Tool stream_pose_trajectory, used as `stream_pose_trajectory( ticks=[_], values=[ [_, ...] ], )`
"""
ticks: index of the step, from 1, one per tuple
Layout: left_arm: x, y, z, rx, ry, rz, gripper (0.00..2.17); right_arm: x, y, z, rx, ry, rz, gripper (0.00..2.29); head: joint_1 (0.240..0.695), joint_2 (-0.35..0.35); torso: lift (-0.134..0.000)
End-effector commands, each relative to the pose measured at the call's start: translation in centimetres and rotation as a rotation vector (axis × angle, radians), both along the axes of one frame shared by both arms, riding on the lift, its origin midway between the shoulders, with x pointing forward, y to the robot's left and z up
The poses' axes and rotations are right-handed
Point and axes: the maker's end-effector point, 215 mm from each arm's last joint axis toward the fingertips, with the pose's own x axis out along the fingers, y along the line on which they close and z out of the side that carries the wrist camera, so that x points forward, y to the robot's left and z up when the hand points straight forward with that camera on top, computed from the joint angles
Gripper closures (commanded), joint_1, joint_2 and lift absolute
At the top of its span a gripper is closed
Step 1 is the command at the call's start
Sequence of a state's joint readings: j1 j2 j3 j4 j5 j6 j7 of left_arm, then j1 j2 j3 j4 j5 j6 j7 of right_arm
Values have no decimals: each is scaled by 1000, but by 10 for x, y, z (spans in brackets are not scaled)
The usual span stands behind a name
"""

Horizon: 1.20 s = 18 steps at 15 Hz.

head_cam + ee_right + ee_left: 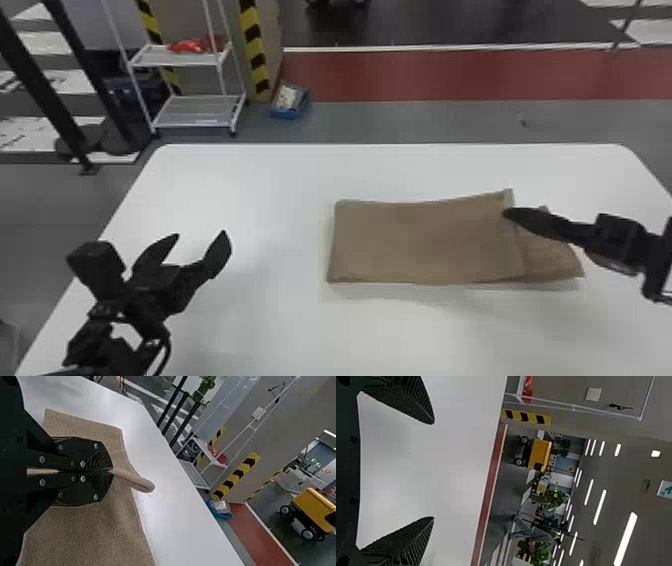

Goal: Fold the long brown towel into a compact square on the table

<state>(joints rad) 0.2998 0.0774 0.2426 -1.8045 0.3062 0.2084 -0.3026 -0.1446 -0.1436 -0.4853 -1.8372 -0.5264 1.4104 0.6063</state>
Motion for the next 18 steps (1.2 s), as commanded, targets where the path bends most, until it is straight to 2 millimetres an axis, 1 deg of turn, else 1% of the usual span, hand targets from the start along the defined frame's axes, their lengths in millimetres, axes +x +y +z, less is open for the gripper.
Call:
stream_pose_trajectory(
  ticks=[1,2,3,4,6,7,8,9,10,11,12,13,14,15,16,17,18],
  values=[
    [0,5,6,-3,-21,10,9,-8,-14,-2,-10,12,-9,1112,695,62,-123],
    [-2,4,6,-4,-21,6,9,-9,-18,-8,-19,25,-19,1112,695,58,-123],
    [-7,3,6,-4,-19,3,9,-7,-26,1,2,9,-35,1112,695,55,-123],
    [-8,2,4,-4,-16,3,12,-3,-39,14,-1,-5,-43,1112,695,51,-123],
    [-13,3,-1,-3,-10,2,12,-3,-53,-19,-45,61,-49,1112,695,38,-123],
    [-18,6,0,3,-8,4,9,-3,-59,-13,-24,50,-61,1112,695,19,-123],
    [-19,8,-1,4,-6,9,12,1,-70,-4,-9,34,-80,1112,695,11,-123],
    [-20,7,-2,3,-4,7,12,2,-69,-18,-20,63,-70,1109,695,5,-123],
    [-21,6,-1,5,-11,8,12,3,-67,-27,-43,68,-64,1112,695,1,-123],
    [-23,7,-2,6,-8,9,12,2,-73,-25,-30,61,-77,1112,695,-4,-123],
    [-25,7,-3,7,-6,9,12,6,-83,-12,-7,35,-101,1112,695,-5,-123],
    [-26,5,-3,8,-7,9,12,10,-82,-14,-10,45,-93,1109,695,-10,-123],
    [-29,5,-5,9,-6,9,12,8,-73,-30,-63,89,-50,1109,695,-15,-123],
    [-29,5,-4,10,-8,10,12,9,-75,-21,-34,72,-56,1109,695,-19,-123],
    [-29,4,-4,9,-7,12,12,16,-83,4,26,23,-78,1109,695,-19,-123],
    [-30,4,-6,10,-4,12,12,19,-85,4,14,24,-78,1109,695,-17,-123],
    [-33,6,-5,14,-9,15,12,17,-82,-10,-18,53,-70,1109,695,-21,-123]
  ],
)
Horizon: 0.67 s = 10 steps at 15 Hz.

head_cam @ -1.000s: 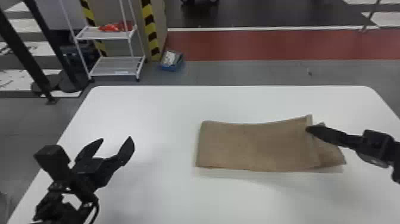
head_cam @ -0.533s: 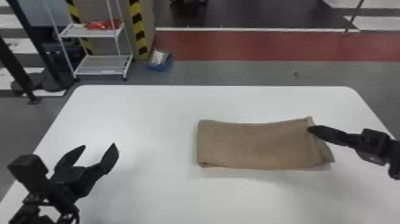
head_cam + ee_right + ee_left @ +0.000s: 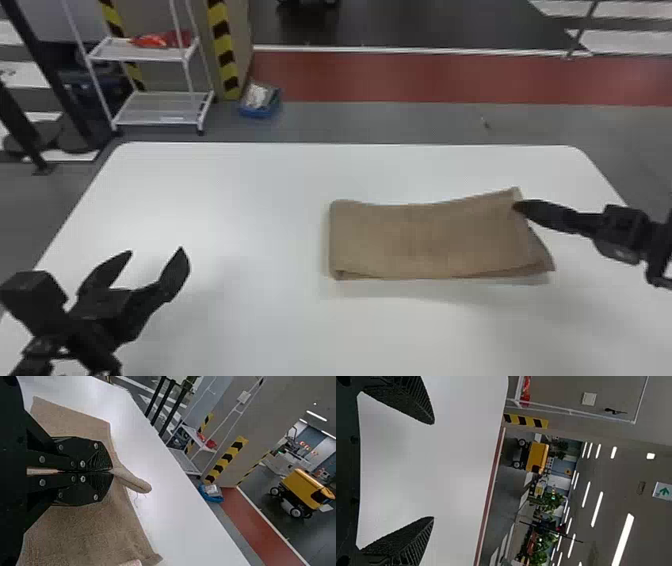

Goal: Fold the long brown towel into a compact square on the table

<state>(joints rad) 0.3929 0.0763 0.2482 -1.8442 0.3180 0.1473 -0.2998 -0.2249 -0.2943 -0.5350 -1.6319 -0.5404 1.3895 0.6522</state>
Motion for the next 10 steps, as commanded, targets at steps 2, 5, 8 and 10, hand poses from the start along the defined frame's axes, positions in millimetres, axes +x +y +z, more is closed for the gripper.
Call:
stream_pose_trajectory(
  ticks=[2,5,8,10],
  values=[
    [-6,3,0,4,1,3,12,2,-17,12,62,-26,-44,1109,695,-25,-123],
    [-8,1,0,5,0,-1,12,8,-20,-8,9,0,-46,1109,695,-37,-123],
    [-9,0,0,5,2,-3,12,9,-17,-19,-23,36,-23,1106,695,-45,-123],
    [-10,1,-1,7,3,-5,12,8,-31,1,56,-12,-66,1106,695,-48,-123]
  ],
)
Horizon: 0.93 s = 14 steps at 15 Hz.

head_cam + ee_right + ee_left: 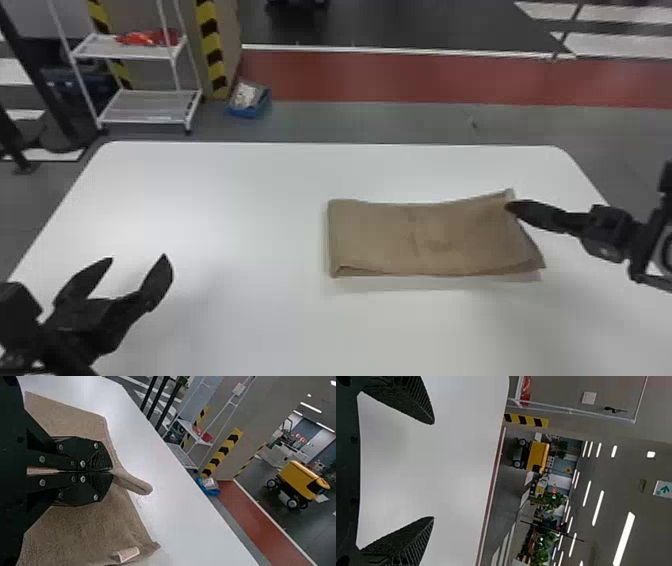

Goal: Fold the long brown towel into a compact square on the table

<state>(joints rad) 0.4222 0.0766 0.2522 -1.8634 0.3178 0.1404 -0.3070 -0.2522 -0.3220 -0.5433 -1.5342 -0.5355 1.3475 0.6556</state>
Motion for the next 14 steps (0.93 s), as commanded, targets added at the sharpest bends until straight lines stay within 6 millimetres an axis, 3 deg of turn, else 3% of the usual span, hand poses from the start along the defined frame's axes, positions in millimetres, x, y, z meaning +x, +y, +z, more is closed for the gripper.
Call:
stream_pose_trajectory(
  ticks=[1,2,3,4,6,8,9,10,11,12,13,14],
  values=[
    [-1,1,-1,1,2,2,12,0,-8,8,26,-16,-19,1106,695,-49,-123],
    [-3,3,-1,4,4,1,12,-7,-9,-6,-5,21,-16,1106,695,-52,-123],
    [-3,4,-2,4,5,3,12,-5,-12,13,49,-22,-33,1106,695,-56,-123],
    [-3,5,-2,5,4,4,12,-5,-25,21,58,-36,-59,1106,695,-57,-123],
    [-5,3,-3,0,8,-4,12,-8,-22,-6,-16,25,-44,1106,695,-64,-123],
    [-6,4,-5,-2,10,-4,12,-7,-32,7,32,-7,-74,1106,695,-73,-123],
    [-7,5,-5,-1,10,-4,12,-9,-17,-10,-6,35,-32,1106,695,-77,-123],
    [-7,8,-4,2,9,-2,12,-12,-14,-12,-9,36,-31,1106,695,-79,-123],
    [-6,10,-3,1,6,3,12,-3,-16,24,95,-46,-56,1106,695,-76,-123],
    [-6,12,-1,0,3,6,12,-1,-23,31,114,-56,-74,1106,695,-70,-123],
    [-8,14,-1,-5,2,9,12,-2,-20,16,81,-18,-63,1106,695,-60,-123],
    [-9,18,0,-4,0,14,12,-3,-20,21,104,-31,-66,1106,695,-61,-123]
  ],
)
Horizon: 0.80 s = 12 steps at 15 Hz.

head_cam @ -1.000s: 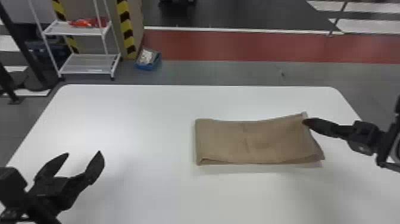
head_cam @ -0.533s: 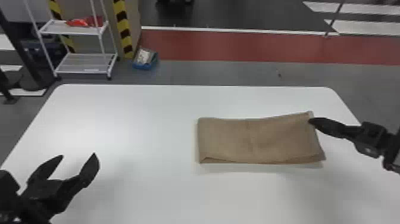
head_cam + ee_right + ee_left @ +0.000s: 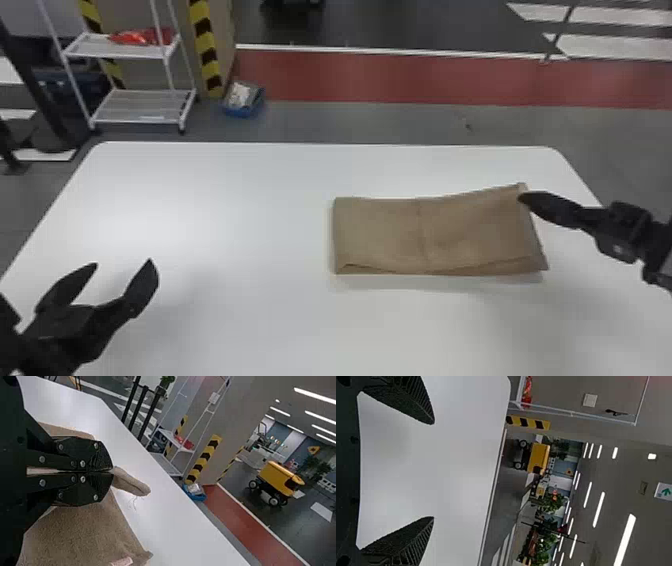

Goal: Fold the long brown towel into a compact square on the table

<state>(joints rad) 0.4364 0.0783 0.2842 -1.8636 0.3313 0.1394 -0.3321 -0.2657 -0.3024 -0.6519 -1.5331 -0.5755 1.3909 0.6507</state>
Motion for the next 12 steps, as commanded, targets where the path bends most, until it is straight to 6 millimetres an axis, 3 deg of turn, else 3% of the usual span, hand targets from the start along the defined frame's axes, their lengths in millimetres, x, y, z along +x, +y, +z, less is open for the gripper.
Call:
stream_pose_trajectory(
  ticks=[1,2,3,4,5,9,10,12],
  values=[
    [-2,6,0,-2,1,11,12,4,-14,20,38,-44,-30,1106,695,-61,-123],
    [-2,6,0,-3,-1,11,12,3,-22,14,20,-23,-37,1106,695,-59,-123],
    [-2,6,-1,-8,-1,10,12,-3,-14,-18,-41,50,-6,1106,695,-59,-123],
    [-3,4,-1,-10,-4,6,9,-5,-18,-38,-88,69,-17,1106,695,-65,-123],
    [-2,0,0,-12,-5,-2,9,-5,-21,-40,-60,65,-33,1106,695,-73,-123],
    [-3,0,-5,-14,3,-2,12,-1,-30,-33,-64,53,-48,1106,695,-90,-123],
    [-3,-1,-5,-10,7,-5,12,-1,-32,-25,-54,41,-51,1106,695,-95,-123],
    [-3,1,-5,-8,6,0,12,-3,-58,5,-31,10,-83,1106,695,-97,-123]
  ],
)
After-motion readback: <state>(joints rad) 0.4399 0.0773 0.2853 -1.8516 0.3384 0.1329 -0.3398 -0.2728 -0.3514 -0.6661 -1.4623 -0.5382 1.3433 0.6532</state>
